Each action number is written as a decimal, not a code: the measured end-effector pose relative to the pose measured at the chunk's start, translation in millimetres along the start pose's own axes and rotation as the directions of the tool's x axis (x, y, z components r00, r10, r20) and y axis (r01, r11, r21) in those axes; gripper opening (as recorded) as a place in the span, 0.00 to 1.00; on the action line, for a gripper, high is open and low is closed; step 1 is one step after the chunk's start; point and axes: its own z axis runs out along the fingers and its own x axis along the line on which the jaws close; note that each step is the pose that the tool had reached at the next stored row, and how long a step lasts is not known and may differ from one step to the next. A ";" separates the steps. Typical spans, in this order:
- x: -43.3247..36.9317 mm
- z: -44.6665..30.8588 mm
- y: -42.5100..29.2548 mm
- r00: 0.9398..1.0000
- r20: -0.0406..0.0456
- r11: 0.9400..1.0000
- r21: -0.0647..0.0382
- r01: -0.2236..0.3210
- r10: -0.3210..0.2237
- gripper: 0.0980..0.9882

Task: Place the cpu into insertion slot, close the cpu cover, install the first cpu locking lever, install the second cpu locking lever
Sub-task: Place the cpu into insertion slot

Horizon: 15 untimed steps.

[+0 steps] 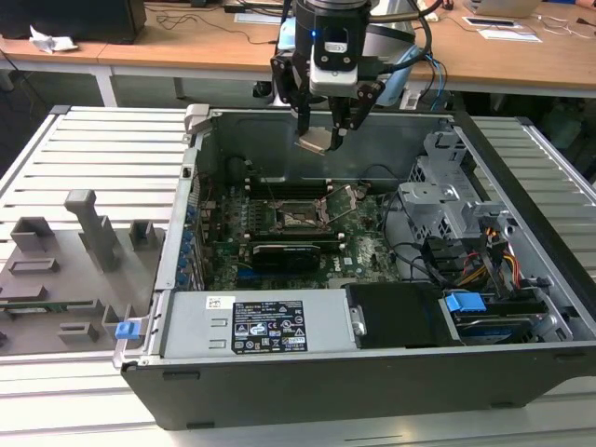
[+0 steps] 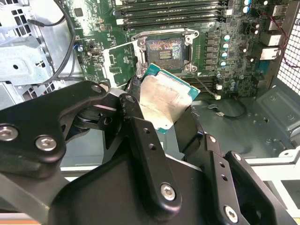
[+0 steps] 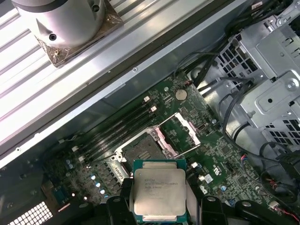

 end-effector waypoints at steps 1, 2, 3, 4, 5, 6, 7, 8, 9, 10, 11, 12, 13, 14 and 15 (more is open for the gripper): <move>0.0 0.0 0.0 1.000 0.000 1.000 0.000 -0.004 0.004 0.49; 0.0 0.0 0.0 1.000 0.001 1.000 0.000 -0.006 0.006 0.49; 0.0 0.0 0.0 1.000 0.001 1.000 0.000 -0.010 0.010 0.49; 0.0 0.2 0.0 1.000 0.001 1.000 0.000 -0.012 0.012 0.49; 0.0 0.3 0.0 1.000 0.001 1.000 0.000 -0.012 0.012 0.49; 0.0 0.4 0.0 1.000 0.001 1.000 0.000 -0.013 0.013 0.49; 0.0 0.7 0.0 1.000 0.001 1.000 0.000 -0.013 0.013 0.49; 0.0 0.9 -0.1 1.000 0.001 1.000 0.000 -0.013 0.013 0.49; 0.0 1.0 -0.1 1.000 0.001 1.000 0.000 -0.014 0.014 0.49; 0.0 1.2 -0.1 1.000 0.001 1.000 0.000 -0.014 0.014 0.49; 0.0 1.4 -0.1 1.000 0.001 1.000 0.000 -0.014 0.014 0.49; 0.0 1.8 -0.2 1.000 0.001 1.000 0.000 -0.014 0.014 0.49; 0.0 2.0 -0.2 1.000 0.001 1.000 0.000 -0.014 0.014 0.49; 0.0 2.2 -0.2 1.000 0.001 1.000 0.000 -0.013 0.013 0.49; 0.0 2.3 -0.2 1.000 0.001 1.000 0.000 -0.013 0.013 0.49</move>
